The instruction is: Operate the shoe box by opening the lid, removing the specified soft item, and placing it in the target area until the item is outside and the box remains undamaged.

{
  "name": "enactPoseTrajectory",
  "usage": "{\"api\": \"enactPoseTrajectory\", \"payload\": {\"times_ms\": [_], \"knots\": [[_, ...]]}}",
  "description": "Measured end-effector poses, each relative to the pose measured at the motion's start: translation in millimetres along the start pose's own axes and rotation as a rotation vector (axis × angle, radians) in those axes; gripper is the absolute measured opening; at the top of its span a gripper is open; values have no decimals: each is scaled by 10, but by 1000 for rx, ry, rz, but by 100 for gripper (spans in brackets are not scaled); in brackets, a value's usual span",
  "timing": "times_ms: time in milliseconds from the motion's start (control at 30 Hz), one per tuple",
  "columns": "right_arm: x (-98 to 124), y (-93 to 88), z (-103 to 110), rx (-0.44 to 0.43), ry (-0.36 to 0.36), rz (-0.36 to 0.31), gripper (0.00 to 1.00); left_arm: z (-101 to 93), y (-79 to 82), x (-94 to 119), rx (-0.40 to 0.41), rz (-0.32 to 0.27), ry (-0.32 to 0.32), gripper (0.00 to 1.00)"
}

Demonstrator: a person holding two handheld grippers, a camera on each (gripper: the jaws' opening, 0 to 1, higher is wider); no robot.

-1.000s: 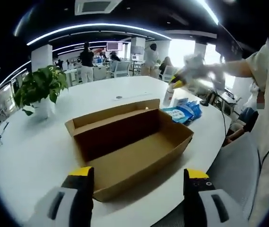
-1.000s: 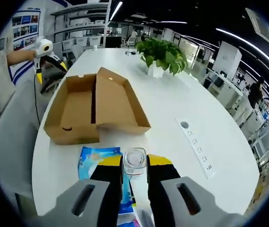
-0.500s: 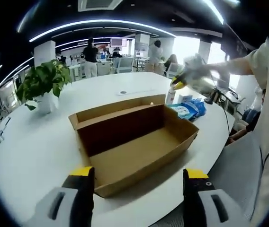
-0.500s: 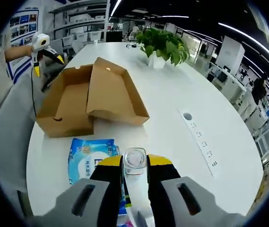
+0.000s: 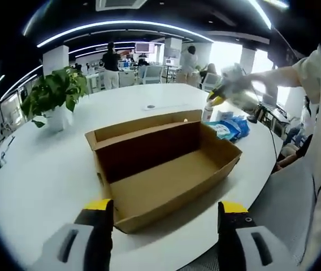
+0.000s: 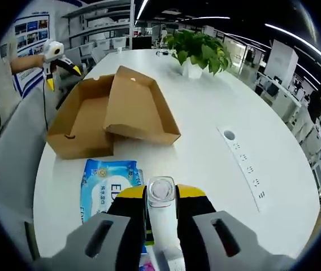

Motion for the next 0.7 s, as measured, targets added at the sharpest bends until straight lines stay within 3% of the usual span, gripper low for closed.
{"api": "enactPoseTrajectory", "payload": {"times_ms": [300,700], "knots": [[23,-74,-23,8,-26,38,18,-12,-3,-9,5,4,0,75],[38,18,-11,-24,-54,32,21,26,-57,54,10,8,25,72]]}}
Point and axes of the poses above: the point that each gripper's makers call its tool centre point, and the gripper's own axes: x roughly backward along the fingers, z roughly to its left, y roughly out of its top, the point moved 3 cm from there along x, roughly backward along the fingers, and after that the axes turned 15 degrees about -y, right-handed, at the moved point
